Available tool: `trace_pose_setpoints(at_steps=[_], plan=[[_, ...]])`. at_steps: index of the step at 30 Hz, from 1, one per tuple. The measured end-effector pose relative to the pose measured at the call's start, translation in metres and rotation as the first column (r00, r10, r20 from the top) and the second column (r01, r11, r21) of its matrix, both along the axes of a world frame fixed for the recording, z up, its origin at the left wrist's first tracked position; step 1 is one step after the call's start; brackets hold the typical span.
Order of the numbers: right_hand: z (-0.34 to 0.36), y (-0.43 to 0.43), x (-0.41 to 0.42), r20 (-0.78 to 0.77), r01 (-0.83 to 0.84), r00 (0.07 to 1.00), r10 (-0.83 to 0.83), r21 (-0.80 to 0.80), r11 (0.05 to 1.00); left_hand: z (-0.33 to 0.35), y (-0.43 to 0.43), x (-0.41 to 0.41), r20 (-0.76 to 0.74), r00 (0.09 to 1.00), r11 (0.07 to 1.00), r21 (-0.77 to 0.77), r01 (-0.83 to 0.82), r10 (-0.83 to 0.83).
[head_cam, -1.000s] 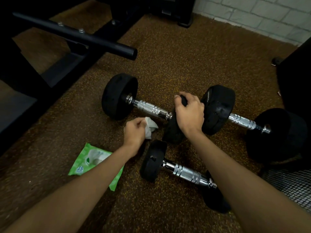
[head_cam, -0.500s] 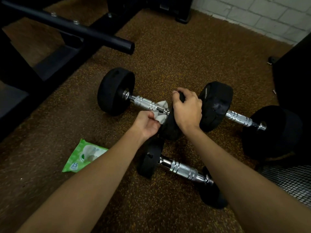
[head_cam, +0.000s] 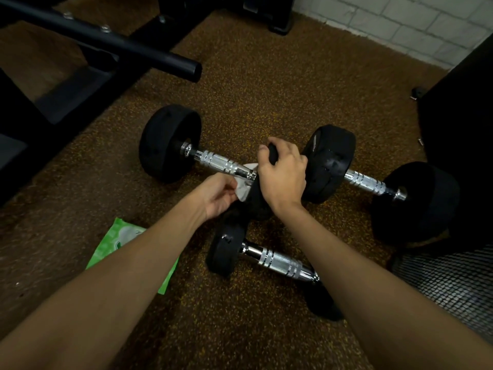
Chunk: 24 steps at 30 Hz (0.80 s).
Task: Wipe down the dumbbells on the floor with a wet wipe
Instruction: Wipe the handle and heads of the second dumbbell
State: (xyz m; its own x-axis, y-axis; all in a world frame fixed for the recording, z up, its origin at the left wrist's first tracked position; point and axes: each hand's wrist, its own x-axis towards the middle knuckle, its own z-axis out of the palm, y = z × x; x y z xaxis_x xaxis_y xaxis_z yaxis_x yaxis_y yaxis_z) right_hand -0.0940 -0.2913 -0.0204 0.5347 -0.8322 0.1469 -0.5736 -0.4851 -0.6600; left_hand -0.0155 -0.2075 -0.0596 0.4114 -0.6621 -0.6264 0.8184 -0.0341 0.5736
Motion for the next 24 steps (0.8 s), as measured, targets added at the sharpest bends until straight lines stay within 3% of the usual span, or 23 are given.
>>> trace_pose_setpoints(at_steps=[15,24], plan=[[0.002,0.001,0.0,-0.009,0.005,1.0,-0.005,0.009,1.0,0.029,0.015,-0.002,0.041,0.999,0.998,0.065,0.017,-0.02],[0.001,-0.001,0.002,-0.015,0.016,1.0,-0.016,0.008,1.0,0.05,0.019,-0.003,0.067,0.992,0.992,0.05,-0.113,0.11]])
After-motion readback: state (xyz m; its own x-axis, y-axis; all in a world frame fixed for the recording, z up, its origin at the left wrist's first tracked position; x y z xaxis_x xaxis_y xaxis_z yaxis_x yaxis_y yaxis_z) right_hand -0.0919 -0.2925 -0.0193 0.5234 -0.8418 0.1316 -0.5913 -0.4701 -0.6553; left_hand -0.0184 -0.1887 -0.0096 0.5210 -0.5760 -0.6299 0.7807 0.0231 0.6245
